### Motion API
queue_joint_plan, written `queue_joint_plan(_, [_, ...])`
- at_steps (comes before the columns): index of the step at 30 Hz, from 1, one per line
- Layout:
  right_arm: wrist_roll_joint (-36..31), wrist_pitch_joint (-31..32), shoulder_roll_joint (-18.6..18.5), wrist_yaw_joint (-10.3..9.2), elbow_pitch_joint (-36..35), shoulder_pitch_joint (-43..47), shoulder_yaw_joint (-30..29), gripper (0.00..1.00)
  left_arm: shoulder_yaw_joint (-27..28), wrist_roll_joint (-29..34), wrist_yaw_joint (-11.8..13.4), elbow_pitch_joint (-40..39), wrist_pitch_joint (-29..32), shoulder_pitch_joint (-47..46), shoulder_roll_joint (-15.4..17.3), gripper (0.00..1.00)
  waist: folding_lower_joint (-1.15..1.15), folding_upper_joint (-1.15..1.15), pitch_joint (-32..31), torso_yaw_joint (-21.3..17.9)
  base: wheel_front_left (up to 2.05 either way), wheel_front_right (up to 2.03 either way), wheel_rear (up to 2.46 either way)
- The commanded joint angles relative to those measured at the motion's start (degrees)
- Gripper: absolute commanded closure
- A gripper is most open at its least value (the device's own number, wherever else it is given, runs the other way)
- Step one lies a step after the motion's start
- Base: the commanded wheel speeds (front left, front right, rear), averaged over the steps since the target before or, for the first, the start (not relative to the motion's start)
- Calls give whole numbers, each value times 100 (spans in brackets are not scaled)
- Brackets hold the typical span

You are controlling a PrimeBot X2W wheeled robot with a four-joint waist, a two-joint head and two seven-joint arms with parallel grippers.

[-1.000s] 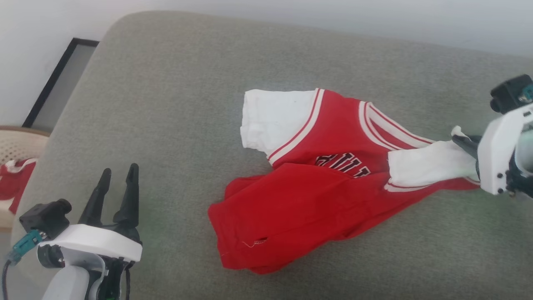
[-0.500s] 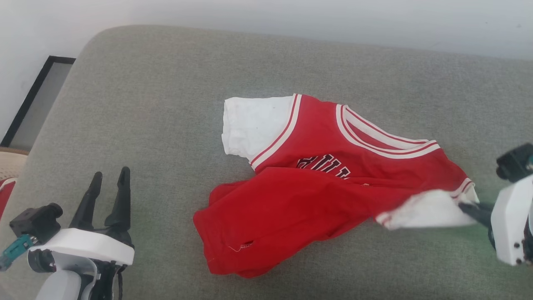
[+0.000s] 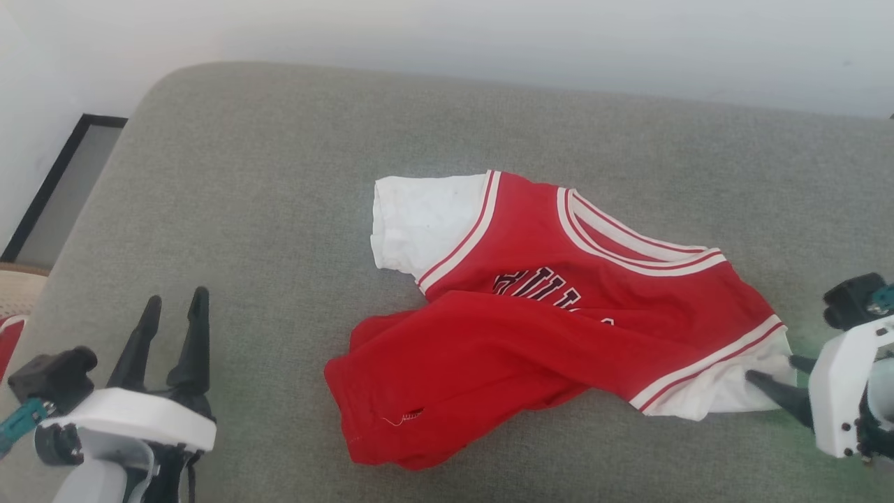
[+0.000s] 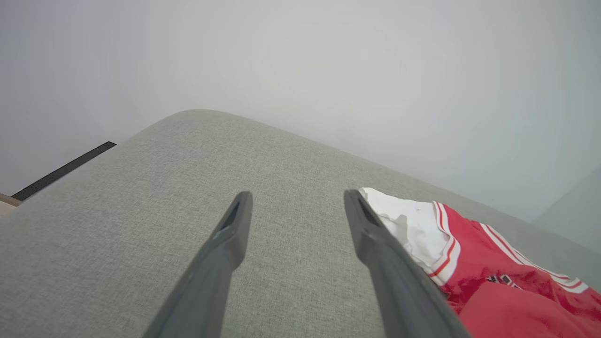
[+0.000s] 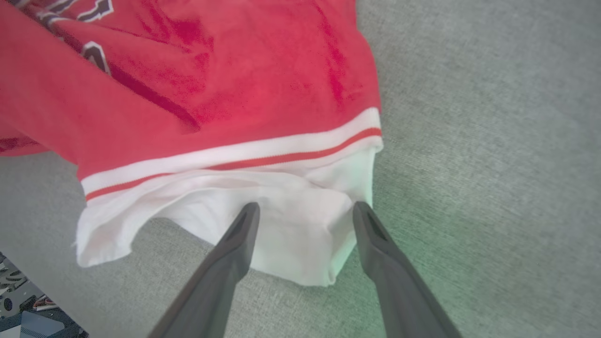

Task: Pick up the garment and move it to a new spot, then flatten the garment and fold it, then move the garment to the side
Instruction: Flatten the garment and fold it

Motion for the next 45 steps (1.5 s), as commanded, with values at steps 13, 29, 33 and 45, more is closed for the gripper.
queue_joint_plan(13, [-667, 669, 778, 0, 146, 391, -1254, 0, 100, 19, 176, -192, -18, 491, 79, 0, 0, 0, -357, 43, 0, 0, 0])
queue_joint_plan(29, [-2227, 1262, 1955, 0, 164, 568, -2181, 0, -3, -31, 189, -380, 3, 512, 41, 0, 0, 0, -202, 294, 0, 0, 0])
queue_joint_plan(33, [-2377, 1252, 2085, 0, 624, 389, -2087, 0, -29, -31, 167, -337, -3, 422, 30, 0, 0, 0, -115, 364, 0, 0, 0])
queue_joint_plan(45, [-2418, 1152, 1627, -7, 815, -23, -1690, 100, 22, -45, 114, -217, -31, 346, 12, 0, 0, 0, -30, 416, 0, 0, 0])
